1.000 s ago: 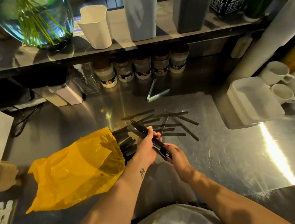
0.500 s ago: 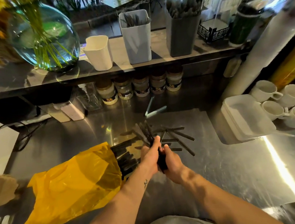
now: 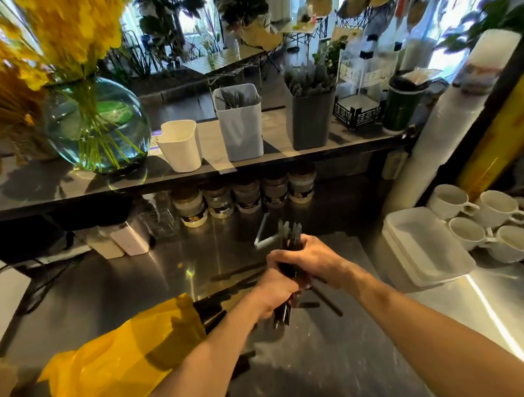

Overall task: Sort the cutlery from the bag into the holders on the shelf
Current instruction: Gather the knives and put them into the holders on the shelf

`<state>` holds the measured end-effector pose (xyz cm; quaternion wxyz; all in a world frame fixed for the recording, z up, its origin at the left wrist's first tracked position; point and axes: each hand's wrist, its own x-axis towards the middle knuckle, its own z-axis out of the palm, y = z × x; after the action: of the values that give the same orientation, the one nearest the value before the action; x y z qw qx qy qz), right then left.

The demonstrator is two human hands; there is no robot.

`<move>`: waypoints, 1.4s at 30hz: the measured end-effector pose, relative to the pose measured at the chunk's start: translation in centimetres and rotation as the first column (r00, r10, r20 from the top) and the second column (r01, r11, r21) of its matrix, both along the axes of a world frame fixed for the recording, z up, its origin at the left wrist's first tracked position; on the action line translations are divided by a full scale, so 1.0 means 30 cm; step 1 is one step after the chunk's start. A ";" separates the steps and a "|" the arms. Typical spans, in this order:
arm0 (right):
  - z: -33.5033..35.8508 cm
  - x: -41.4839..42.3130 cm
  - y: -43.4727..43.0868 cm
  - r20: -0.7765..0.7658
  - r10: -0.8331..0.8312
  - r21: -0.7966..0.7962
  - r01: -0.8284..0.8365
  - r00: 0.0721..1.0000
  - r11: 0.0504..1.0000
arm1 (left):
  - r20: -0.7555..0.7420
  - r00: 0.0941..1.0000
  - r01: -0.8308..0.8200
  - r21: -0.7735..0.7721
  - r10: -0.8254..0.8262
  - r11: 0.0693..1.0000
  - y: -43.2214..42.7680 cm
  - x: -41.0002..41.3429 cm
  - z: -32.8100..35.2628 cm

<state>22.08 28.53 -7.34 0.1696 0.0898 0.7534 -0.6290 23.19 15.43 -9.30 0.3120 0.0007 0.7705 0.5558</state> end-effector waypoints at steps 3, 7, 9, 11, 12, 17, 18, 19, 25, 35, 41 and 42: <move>0.023 -0.047 0.000 -0.069 -0.019 0.082 0.025 0.997 0.996 | -0.122 0.990 0.066 -0.019 -0.068 0.998 0.028 -0.030 0.053; 0.086 -0.088 0.024 -0.169 -0.085 0.168 0.114 0.982 0.979 | -0.128 0.992 0.010 0.011 -0.009 1.000 0.060 -0.083 0.081; 0.116 -0.098 0.043 -0.203 -0.076 0.199 0.117 0.976 0.973 | -0.129 0.991 -0.033 0.025 0.036 0.999 0.074 -0.111 0.093; 0.144 -0.115 0.065 -0.256 -0.044 0.213 0.101 0.966 0.972 | -0.113 0.992 -0.054 0.064 0.061 0.996 0.094 -0.136 0.116; 0.159 -0.128 0.079 -0.300 -0.031 0.226 0.103 0.953 0.969 | -0.085 0.994 -0.065 0.106 0.074 0.992 0.105 -0.150 0.131; 0.278 -0.186 0.157 -0.407 -0.113 0.192 0.206 0.906 0.959 | -0.154 0.988 0.012 0.092 0.003 0.996 0.132 -0.217 0.185; 0.296 -0.197 0.172 -0.426 -0.121 0.182 0.216 0.897 0.959 | -0.166 0.986 0.025 0.085 -0.011 0.996 0.131 -0.230 0.197; 0.321 -0.216 0.191 -0.462 -0.124 0.178 0.229 0.878 0.957 | -0.187 0.982 0.029 0.088 -0.012 0.996 0.136 -0.251 0.215; 0.459 -0.323 0.263 -0.581 -0.148 0.193 0.312 0.800 0.930 | -0.304 0.952 -0.016 0.080 0.039 0.997 0.155 -0.373 0.371; 0.731 -0.523 0.376 -0.718 -0.168 0.193 0.425 0.675 0.884 | -0.441 0.882 -0.066 0.234 0.166 0.970 0.236 -0.626 0.643; 0.843 -0.659 0.467 -0.754 -0.166 0.186 0.449 0.635 0.874 | -0.509 0.829 -0.150 0.193 0.230 0.970 0.304 -0.804 0.702; 0.858 -0.681 0.476 -0.763 -0.164 0.182 0.451 0.625 0.874 | -0.509 0.829 -0.155 0.193 0.233 0.969 0.317 -0.839 0.709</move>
<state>1.65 42.81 18.40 -0.2748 -0.0083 0.8307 -0.4841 -1.98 24.94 11.98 0.0294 0.0973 0.7804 0.6169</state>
